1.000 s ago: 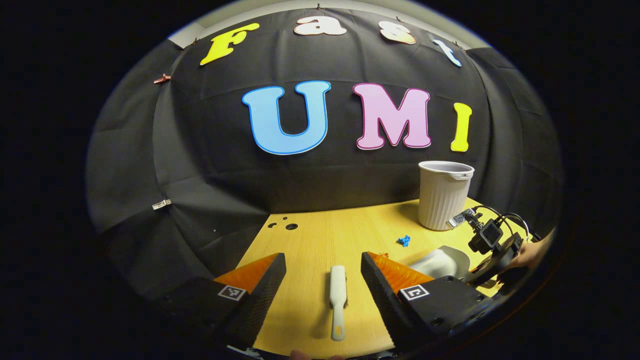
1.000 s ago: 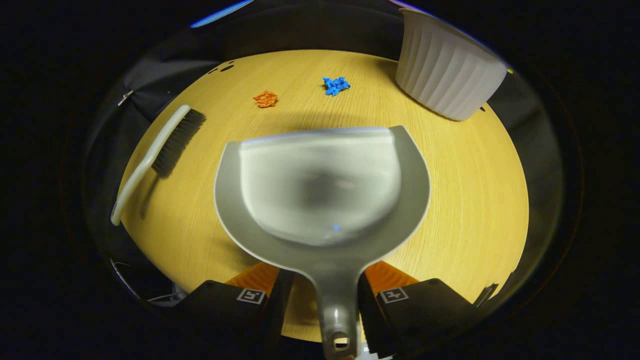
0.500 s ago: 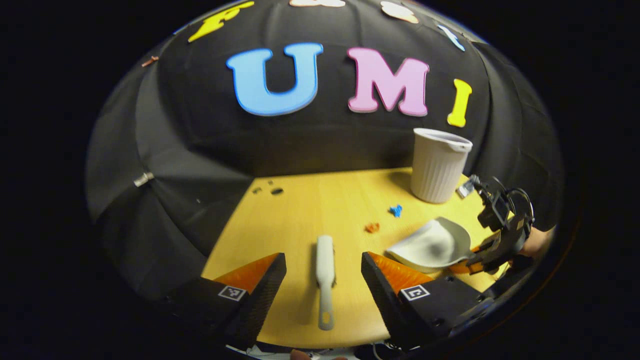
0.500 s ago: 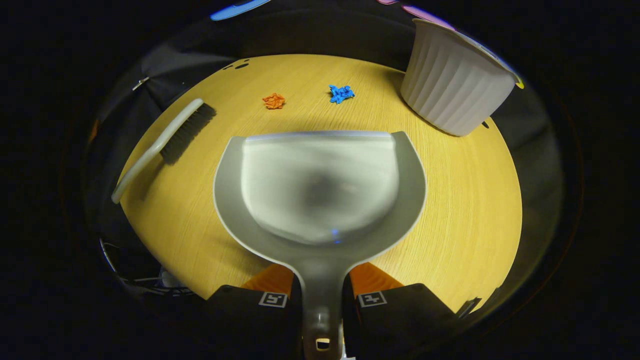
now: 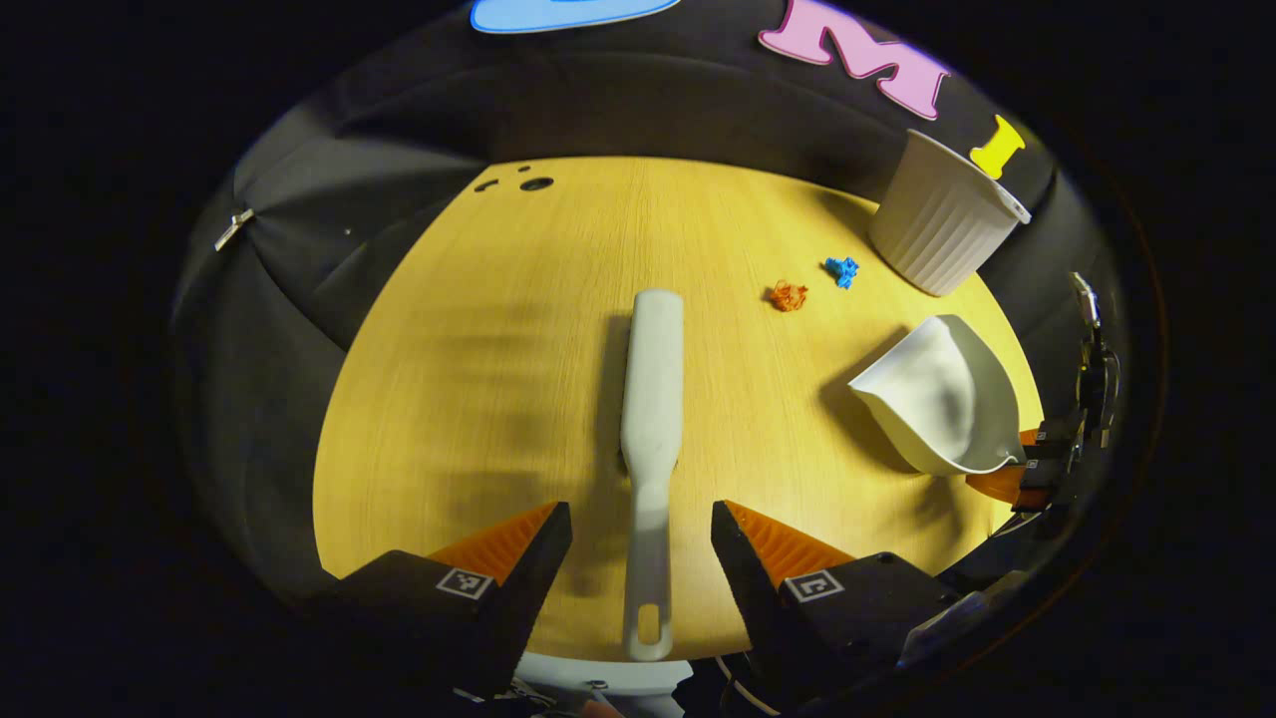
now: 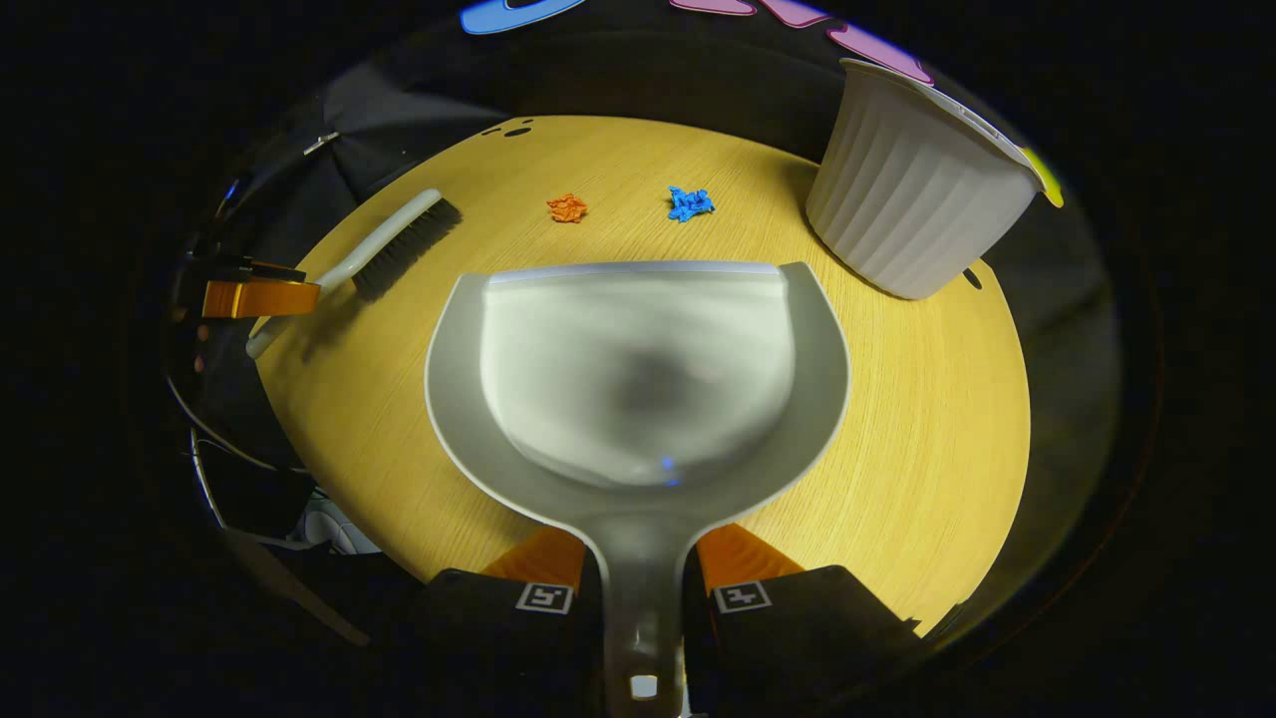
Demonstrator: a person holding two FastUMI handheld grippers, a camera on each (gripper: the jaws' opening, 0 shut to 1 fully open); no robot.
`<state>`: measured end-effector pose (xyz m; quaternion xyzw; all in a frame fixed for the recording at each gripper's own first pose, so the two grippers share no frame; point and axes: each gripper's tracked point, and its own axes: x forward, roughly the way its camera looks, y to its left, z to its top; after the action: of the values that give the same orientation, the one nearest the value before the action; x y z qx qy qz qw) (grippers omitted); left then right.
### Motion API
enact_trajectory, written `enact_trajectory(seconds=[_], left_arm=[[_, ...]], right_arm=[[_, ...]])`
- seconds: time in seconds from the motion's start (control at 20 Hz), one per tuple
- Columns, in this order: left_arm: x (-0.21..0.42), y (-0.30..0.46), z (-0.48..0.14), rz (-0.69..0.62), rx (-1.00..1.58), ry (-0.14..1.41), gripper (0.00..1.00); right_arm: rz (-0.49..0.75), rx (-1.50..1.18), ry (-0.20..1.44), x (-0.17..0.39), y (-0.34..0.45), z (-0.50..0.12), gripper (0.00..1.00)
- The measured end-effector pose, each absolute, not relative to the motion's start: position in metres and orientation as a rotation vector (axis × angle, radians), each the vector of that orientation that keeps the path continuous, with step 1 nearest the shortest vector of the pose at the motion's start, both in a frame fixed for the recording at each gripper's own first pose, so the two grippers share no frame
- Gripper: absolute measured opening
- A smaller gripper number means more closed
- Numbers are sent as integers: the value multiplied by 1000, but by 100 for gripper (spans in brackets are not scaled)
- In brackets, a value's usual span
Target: Pick up the small broom and dustpan from the desktop, sweep the trash into the dustpan with the broom, and then empty the trash into the garbage bin.
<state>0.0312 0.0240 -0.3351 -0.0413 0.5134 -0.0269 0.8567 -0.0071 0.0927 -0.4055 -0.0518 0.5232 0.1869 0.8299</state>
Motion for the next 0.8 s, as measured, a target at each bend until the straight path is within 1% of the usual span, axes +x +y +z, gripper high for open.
enact_trajectory(seconds=[0.1, 0.15, 0.2, 0.25, 0.3, 0.35, 0.4, 0.45, 0.5, 0.55, 0.65, 0.7, 0.75, 0.8], left_arm=[[39, 25, -347, -54, -83, 1112, 90], [41, 23, -352, -57, -79, 1135, 90], [43, 21, -361, -63, -74, 1160, 89], [44, 20, -367, -67, -66, 1184, 87], [45, 22, -373, -60, -51, 1198, 83], [47, 22, -377, -57, -41, 1211, 81], [47, 20, -381, -57, -33, 1221, 68], [48, 20, -385, -55, -26, 1232, 65], [48, 21, -389, -55, -20, 1241, 54], [49, 23, -390, -47, -5, 1247, 47], [52, 20, -385, -77, 10, 1250, 34], [54, 19, -388, -100, 21, 1250, 30], [56, 19, -386, -119, 37, 1241, 29], [60, 19, -382, -138, 58, 1225, 27]], right_arm=[[406, -111, 1111, -7, 90, -407, 32], [409, -112, 1113, -6, 89, -408, 36], [410, -113, 1115, -5, 88, -409, 36], [413, -112, 1117, -5, 88, -410, 36], [416, -110, 1118, -4, 88, -410, 32], [421, -108, 1119, -4, 87, -410, 36], [426, -109, 1120, -4, 86, -410, 33], [431, -116, 1122, -4, 85, -409, 32], [437, -126, 1125, -4, 83, -409, 36], [443, -136, 1126, -4, 81, -408, 36], [458, -158, 1133, -4, 78, -406, 36], [462, -165, 1138, -3, 77, -404, 36], [465, -169, 1145, -2, 76, -403, 32], [470, -175, 1152, -1, 74, -403, 36]])
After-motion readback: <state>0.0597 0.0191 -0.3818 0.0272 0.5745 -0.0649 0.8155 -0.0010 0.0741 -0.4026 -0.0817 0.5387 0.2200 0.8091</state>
